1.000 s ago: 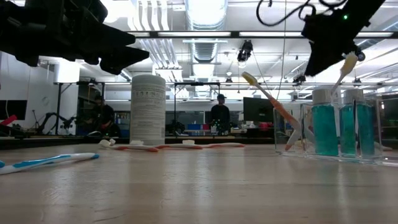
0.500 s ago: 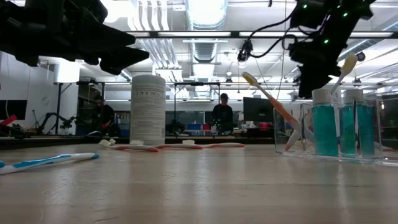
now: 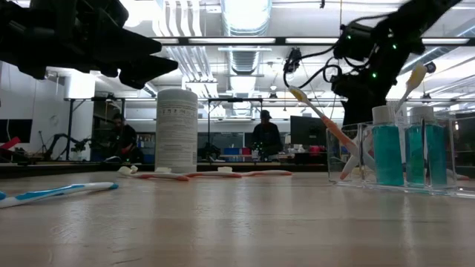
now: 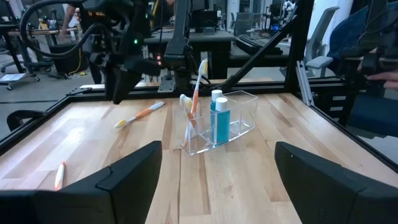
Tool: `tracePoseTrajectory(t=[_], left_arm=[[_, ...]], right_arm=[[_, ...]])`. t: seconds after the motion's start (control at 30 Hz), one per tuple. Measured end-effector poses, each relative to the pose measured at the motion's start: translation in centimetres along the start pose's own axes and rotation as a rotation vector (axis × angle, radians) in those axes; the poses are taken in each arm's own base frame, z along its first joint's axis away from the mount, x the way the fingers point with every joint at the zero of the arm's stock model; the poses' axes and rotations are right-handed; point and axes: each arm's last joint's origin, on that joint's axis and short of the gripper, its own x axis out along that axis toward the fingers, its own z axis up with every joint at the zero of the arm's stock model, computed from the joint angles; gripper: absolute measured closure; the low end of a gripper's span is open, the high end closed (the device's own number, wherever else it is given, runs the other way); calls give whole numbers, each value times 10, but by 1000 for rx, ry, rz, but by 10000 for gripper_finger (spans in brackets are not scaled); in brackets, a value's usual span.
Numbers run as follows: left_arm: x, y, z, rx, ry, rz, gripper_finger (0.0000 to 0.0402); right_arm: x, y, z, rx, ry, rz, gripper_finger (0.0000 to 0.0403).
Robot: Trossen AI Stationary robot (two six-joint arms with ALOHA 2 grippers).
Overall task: Pick & Place toothbrushing station
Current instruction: Put the orange toothbrush into the top section of the transparent organizer
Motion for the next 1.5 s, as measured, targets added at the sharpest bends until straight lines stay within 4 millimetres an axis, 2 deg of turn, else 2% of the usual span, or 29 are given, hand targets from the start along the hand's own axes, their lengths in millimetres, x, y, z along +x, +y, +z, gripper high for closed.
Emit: tracePoseTrajectory(t=[0.17, 0.27, 0.43, 0.57, 0.8, 1.03, 1.37, 1.5], left_arm=[[0, 0, 0, 0, 0, 0, 83], [0, 0, 0, 0, 0, 0, 83], [0, 0, 0, 0, 1, 0, 83], [0, 0, 0, 0, 1, 0, 83], [0, 0, 0, 0, 2, 0, 83], [0, 0, 0, 0, 1, 0, 83], [0, 0, 0, 0, 1, 0, 83], [0, 0, 0, 0, 1, 0, 83]], right_arm=[[16, -13, -17, 69, -113, 81, 252], [22, -19, -27, 85, -115, 89, 249], [27, -22, -37, -12, -82, 85, 244], [29, -25, -40, -90, -75, 71, 243], [32, -29, -46, -99, -57, 66, 255], [37, -32, -57, -17, -47, 64, 261], [39, -33, -57, -17, -61, 30, 268], [43, -33, -59, 39, -31, 24, 271]])
